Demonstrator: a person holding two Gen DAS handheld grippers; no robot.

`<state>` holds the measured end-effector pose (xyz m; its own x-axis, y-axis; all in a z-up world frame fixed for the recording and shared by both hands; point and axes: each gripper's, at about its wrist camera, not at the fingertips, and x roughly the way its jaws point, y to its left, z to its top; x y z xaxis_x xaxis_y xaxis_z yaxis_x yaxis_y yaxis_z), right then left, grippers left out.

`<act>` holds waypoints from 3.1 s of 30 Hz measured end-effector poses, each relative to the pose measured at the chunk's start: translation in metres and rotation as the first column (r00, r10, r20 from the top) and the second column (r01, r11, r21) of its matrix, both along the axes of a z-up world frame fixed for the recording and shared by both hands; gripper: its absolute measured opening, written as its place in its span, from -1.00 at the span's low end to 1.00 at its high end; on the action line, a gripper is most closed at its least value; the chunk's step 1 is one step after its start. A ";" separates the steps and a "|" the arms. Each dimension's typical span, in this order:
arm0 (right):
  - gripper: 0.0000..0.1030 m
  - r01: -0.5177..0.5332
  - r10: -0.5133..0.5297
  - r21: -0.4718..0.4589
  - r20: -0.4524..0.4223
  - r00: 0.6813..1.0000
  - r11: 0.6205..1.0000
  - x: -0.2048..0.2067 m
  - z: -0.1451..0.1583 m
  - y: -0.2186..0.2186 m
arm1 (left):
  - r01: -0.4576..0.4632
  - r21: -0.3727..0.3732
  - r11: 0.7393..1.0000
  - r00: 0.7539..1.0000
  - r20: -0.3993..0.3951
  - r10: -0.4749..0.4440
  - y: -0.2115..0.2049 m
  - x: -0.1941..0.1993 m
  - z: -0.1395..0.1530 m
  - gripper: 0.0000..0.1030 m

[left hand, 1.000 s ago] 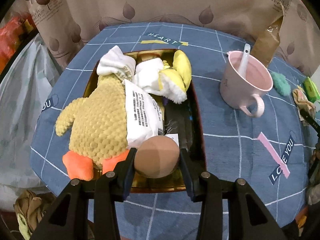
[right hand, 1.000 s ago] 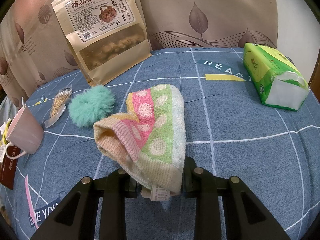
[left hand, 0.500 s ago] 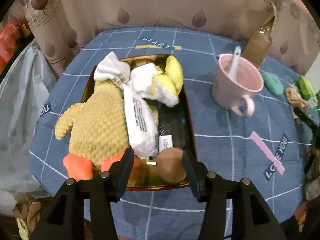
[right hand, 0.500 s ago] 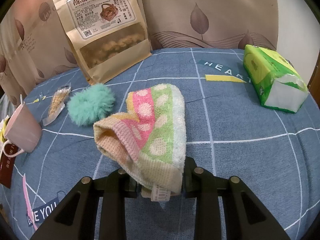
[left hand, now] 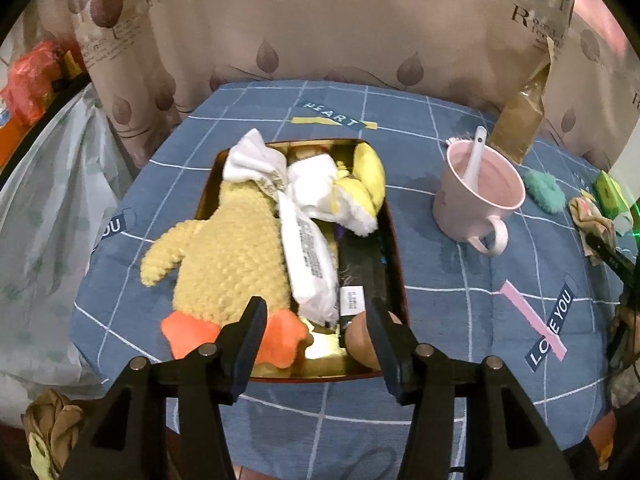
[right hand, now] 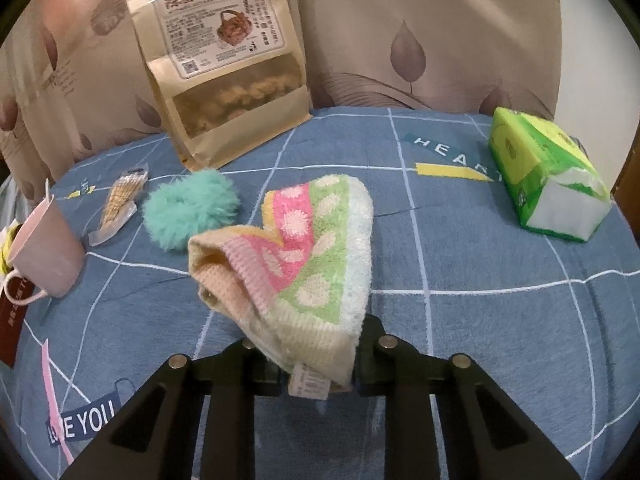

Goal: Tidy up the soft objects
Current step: 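Carry the orange egg sponge into the gold tray and open the left tool, then carry the pink-and-green towel into the gold tray and open the right tool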

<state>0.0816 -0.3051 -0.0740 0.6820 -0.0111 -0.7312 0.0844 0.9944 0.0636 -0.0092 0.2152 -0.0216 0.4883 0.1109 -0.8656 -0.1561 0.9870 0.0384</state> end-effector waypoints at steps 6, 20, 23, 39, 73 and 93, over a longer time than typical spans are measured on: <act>-0.67 0.001 -0.001 -0.028 0.001 1.000 1.000 -0.008 0.006 0.009 | -0.021 0.000 1.000 0.999 0.029 0.021 0.013 -0.005 -0.001 0.02; -0.67 -0.073 0.077 -0.039 0.091 0.993 0.997 -0.028 0.073 0.064 | -0.067 -0.039 0.997 0.995 0.066 0.070 0.044 -0.022 -0.008 0.02; -0.67 -0.133 0.137 -0.038 0.117 0.984 0.990 -0.027 0.088 0.093 | -0.087 -0.046 0.995 0.993 0.071 0.090 0.054 -0.028 -0.009 0.02; -0.67 -0.540 0.536 0.009 0.105 0.838 0.842 -0.013 0.105 0.315 | -0.134 -0.065 0.989 0.987 0.082 0.139 0.075 -0.037 -0.012 0.02; 0.19 -0.623 0.622 -0.003 -0.041 0.782 0.783 0.016 0.035 0.432 | -0.205 -0.080 0.975 0.972 0.104 0.213 0.095 -0.044 -0.010 0.02; 0.54 -0.555 0.555 -0.023 0.056 0.830 0.832 -0.028 0.086 0.341 | -0.217 -0.068 0.974 0.968 0.117 0.224 0.098 -0.046 -0.008 0.02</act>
